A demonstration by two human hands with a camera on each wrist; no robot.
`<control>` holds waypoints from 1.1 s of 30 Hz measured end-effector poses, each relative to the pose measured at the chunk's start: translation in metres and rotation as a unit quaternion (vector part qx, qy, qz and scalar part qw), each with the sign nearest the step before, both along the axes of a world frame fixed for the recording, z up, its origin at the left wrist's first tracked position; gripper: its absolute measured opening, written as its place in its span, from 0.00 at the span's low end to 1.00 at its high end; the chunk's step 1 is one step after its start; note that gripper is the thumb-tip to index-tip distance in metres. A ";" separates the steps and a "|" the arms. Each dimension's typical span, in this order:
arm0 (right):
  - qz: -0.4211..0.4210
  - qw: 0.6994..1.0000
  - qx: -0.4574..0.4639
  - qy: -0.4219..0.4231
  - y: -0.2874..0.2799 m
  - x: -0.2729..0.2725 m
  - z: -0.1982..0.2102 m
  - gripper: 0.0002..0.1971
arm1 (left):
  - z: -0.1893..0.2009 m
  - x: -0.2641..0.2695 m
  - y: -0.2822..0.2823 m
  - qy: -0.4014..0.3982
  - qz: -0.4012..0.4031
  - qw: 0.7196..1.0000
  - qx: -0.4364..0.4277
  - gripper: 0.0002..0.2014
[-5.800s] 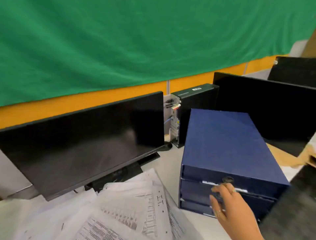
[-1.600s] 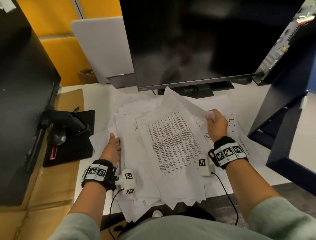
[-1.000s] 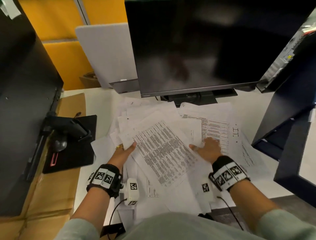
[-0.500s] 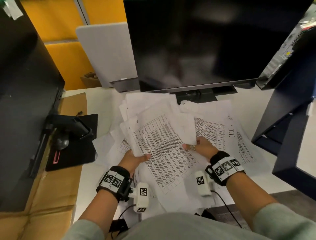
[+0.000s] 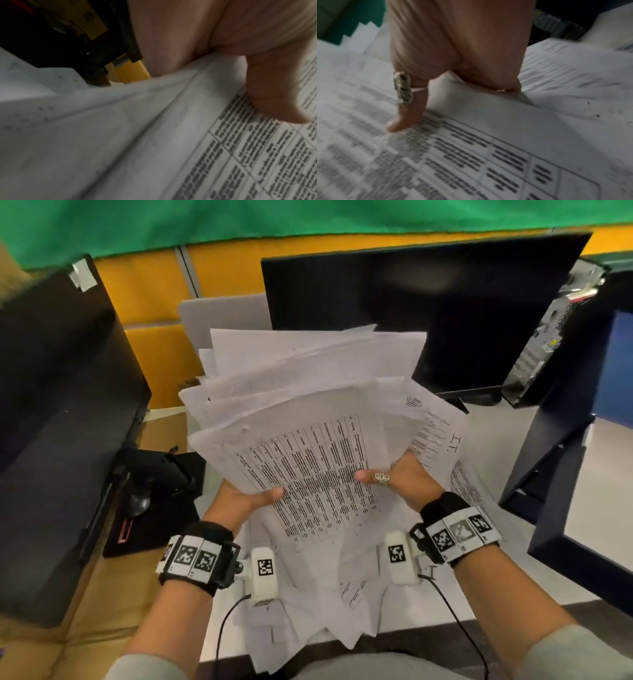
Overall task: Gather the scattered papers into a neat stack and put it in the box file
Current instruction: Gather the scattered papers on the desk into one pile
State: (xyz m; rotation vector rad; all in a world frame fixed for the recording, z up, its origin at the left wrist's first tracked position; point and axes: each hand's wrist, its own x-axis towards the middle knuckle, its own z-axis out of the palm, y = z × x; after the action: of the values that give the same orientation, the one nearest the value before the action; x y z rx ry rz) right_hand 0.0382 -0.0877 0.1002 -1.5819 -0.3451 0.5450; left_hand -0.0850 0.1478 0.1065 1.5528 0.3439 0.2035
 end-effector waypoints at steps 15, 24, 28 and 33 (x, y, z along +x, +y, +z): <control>-0.068 0.984 0.095 -0.137 0.019 0.004 0.061 0.25 | 0.055 0.028 -0.015 -0.136 0.124 0.983 0.022 0.40; -0.042 0.989 0.104 -0.096 0.009 0.012 0.058 0.29 | 0.060 0.025 0.003 -0.139 0.069 0.981 0.120 0.24; -0.050 0.992 0.054 -0.105 0.027 0.019 0.052 0.26 | 0.070 0.037 -0.007 -0.146 0.040 0.981 0.120 0.20; -0.027 0.992 0.086 -0.088 0.014 0.011 0.057 0.27 | 0.058 0.038 -0.004 -0.150 0.069 0.981 0.102 0.28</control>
State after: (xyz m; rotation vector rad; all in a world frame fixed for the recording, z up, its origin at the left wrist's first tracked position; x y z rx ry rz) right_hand 0.0497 -0.0733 0.1567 -1.4716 -0.4683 0.3254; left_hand -0.0471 0.1434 0.1647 1.6722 0.1963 0.5907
